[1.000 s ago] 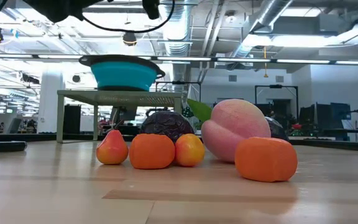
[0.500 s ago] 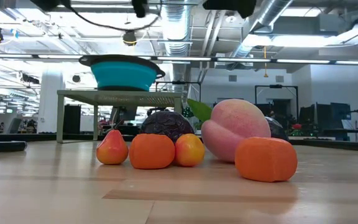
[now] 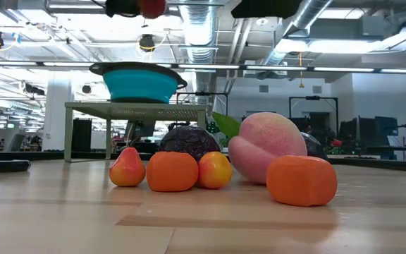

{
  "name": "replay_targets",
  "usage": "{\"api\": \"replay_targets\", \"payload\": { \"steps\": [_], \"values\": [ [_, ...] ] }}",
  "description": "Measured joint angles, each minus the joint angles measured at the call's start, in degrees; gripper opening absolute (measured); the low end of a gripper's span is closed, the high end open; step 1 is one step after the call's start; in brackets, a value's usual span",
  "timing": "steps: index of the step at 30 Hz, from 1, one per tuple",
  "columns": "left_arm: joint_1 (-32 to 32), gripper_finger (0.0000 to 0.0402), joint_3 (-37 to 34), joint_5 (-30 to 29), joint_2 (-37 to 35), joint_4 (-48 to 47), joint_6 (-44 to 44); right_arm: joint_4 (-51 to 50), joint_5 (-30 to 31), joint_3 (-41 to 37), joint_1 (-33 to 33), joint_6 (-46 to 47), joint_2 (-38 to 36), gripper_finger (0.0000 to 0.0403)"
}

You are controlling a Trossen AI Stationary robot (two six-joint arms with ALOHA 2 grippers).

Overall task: Pick & Place Fruit
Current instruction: Put the red apple into the blue strainer bowl on the shelf

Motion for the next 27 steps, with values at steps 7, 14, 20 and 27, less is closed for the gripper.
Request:
{"api": "replay_targets", "payload": {
  "steps": [7,14,20,27],
  "values": [
    [8.4,0.0263,14.0,0.0,10.4,-19.8,4.7,-1.2,-2.8,0.0,0.1,4.9,0.0,0.0295],
    [14.6,0.0263,19.5,0.0,16.8,-24.9,10.3,-1.4,-3.0,0.0,0.4,6.5,0.0,0.0295],
    [20.6,0.0263,19.5,0.2,21.4,-25.1,11.9,-2.6,-5.1,0.0,0.4,9.5,0.0,0.0295],
    [24.1,0.0263,19.5,0.3,26.6,-25.0,12.4,-2.5,-6.0,0.0,0.4,10.1,0.0,0.0295]
  ]
}}
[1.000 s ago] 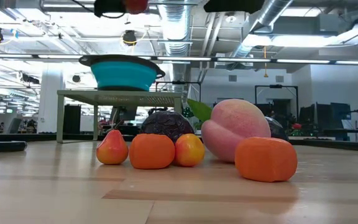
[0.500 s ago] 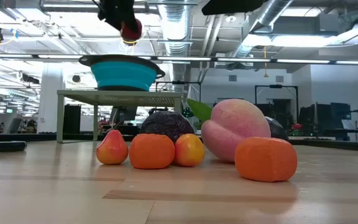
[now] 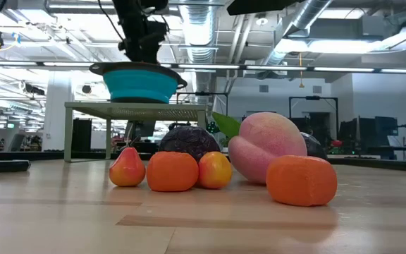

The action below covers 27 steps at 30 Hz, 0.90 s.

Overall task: Pick & Place Fruit
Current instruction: Put the red apple into the blue strainer bowl on the shelf, then put the left orange pear into the blue strainer bowl on the shelf

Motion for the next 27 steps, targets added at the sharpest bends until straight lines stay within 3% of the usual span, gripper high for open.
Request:
{"api": "replay_targets", "payload": {
  "steps": [17,27],
  "values": [
    [0.9,0.0300,0.0,-0.6,7.8,0.1,0.2,0.0,0.0,0.0,0.6,1.5,0.0,0.0295],
    [-0.1,0.0289,0.0,-2.5,-0.1,0.4,1.1,0.5,0.0,0.0,0.8,1.5,0.0,0.0295]
  ]
}}
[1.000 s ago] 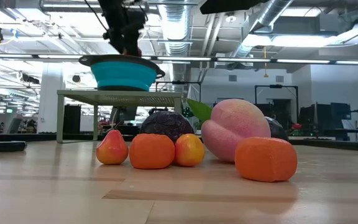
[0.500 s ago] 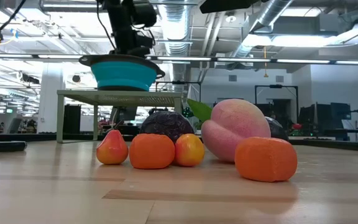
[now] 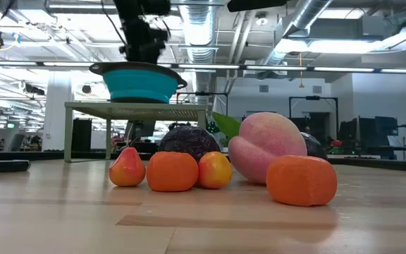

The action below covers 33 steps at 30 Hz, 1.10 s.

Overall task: Pick & Place Fruit
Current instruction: Put the left orange pear into the blue strainer bowl on the shelf

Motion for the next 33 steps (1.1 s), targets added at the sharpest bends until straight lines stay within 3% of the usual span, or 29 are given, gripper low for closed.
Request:
{"api": "replay_targets", "payload": {
  "steps": [5,8,12,18,21,26,33],
  "values": [
    [-4.5,0.0289,0.0,0.3,-9.0,0.5,-0.1,-0.9,0.3,0.0,0.0,0.0,0.0,0.0295],
    [-10.4,0.0288,0.0,2.1,-14.2,1.7,-1.0,-5.4,1.0,0.0,0.6,2.6,-1.1,0.0295],
    [-21.6,0.0279,-5.2,2.5,-20.7,9.4,-1.9,-21.4,1.4,0.1,1.5,17.2,-4.1,0.0295],
    [-38.6,0.0259,-19.4,2.6,-26.3,28.6,0.6,-43.4,1.5,0.1,3.5,42.7,-5.8,0.0295],
    [-45.5,0.0250,-26.9,2.4,-26.2,38.7,3.5,-49.4,1.4,0.0,5.5,51.4,-5.6,0.0295],
    [-52.4,0.0240,-36.0,2.1,-21.7,53.3,1.6,-48.8,1.2,-1.2,7.7,57.9,-3.8,0.0295],
    [-55.4,0.0242,-38.4,3.5,-11.4,55.3,-9.3,-35.9,-2.4,-10.0,8.5,61.5,-4.5,0.0295]
  ]
}}
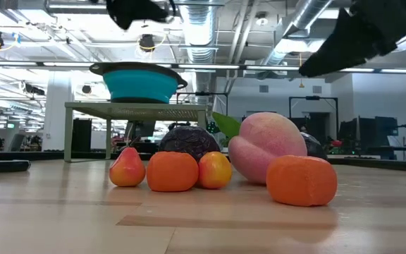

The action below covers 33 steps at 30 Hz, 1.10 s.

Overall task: Pick & Place Fruit
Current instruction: Put the left orange pear into the blue strainer bowl on the shelf

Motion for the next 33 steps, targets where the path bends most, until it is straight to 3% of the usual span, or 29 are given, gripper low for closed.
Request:
{"api": "replay_targets", "payload": {
  "steps": [5,20,27,30,33],
  "values": [
    [-1.2,0.0260,0.0,6.5,6.2,-0.4,-4.4,5.7,-2.0,-2.6,-1.4,2.0,0.5,0.0295],
    [-6.1,0.0251,-0.1,6.2,15.2,0.6,-12.3,8.5,-2.2,-2.7,-1.8,1.5,0.7,0.0295],
    [-6.0,0.0261,-13.2,5.7,14.4,27.7,-15.6,10.5,-3.5,-2.7,-0.7,-0.6,0.7,0.0295],
    [-6.1,0.0265,-17.4,4.4,14.3,35.4,-15.8,10.8,-8.3,-2.7,-0.2,-3.4,0.6,0.0295],
    [-6.1,0.0263,-18.8,4.4,14.3,35.9,-11.2,13.9,-15.4,-2.8,-0.6,-6.6,0.2,0.0295]
  ]
}}
